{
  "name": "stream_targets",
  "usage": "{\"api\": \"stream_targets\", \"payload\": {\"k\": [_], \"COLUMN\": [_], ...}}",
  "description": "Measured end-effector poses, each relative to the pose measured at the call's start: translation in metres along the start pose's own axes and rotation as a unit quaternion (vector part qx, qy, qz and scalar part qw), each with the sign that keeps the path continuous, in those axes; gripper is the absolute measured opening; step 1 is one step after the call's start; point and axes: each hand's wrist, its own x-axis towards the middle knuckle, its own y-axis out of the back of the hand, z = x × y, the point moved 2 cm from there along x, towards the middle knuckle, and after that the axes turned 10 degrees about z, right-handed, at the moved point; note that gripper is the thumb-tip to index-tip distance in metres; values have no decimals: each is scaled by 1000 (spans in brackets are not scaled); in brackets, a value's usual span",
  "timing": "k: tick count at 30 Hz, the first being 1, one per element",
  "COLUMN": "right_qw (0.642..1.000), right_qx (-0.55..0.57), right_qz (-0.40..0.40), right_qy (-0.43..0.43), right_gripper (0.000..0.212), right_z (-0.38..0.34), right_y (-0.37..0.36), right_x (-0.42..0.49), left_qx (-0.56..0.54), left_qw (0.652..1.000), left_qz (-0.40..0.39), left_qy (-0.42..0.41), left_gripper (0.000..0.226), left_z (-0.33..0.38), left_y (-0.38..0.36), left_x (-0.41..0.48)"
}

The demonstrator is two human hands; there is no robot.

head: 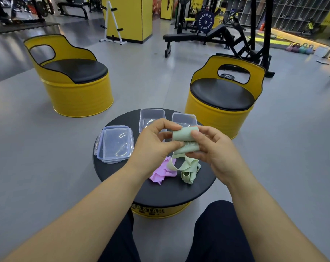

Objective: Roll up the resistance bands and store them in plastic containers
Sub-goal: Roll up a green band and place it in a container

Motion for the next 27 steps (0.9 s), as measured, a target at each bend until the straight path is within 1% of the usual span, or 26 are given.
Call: {"api": "stream_targets", "payload": {"k": [2, 6, 11, 15, 16, 20, 21, 24, 27], "right_qw": [1000, 1000, 998, 997, 996, 996, 996, 995, 995], "right_qx": [-8, -25, -31, -32, -35, -41, -42, -55, -61], "right_qz": [2, -11, -42, -57, -60, -66, -67, -67, -56], "right_qy": [4, 7, 32, 50, 51, 50, 49, 51, 51], "right_gripper": [20, 17, 23, 29, 30, 32, 32, 36, 39], "right_z": [2, 4, 3, 1, 1, 0, 0, 0, 0], "right_y": [0, 2, 5, 7, 7, 9, 10, 12, 13], "right_x": [0, 1, -1, -2, -2, -4, -5, -7, -9], "left_qx": [0, 4, 9, -21, -28, -44, -43, -27, -13], "left_qw": [1000, 998, 992, 984, 983, 981, 981, 983, 986], "left_qz": [-10, -41, -40, -56, -56, -57, -57, -53, -39], "left_qy": [11, 49, 120, 171, 174, 180, 179, 171, 161], "left_gripper": [35, 32, 28, 17, 18, 33, 33, 22, 24], "left_z": [0, -1, -4, -3, -3, -1, 0, 1, 5], "left_y": [-1, 3, 6, 3, 3, 3, 4, 5, 3], "left_x": [-1, -2, -1, -3, -3, -3, -4, -6, -10]}}
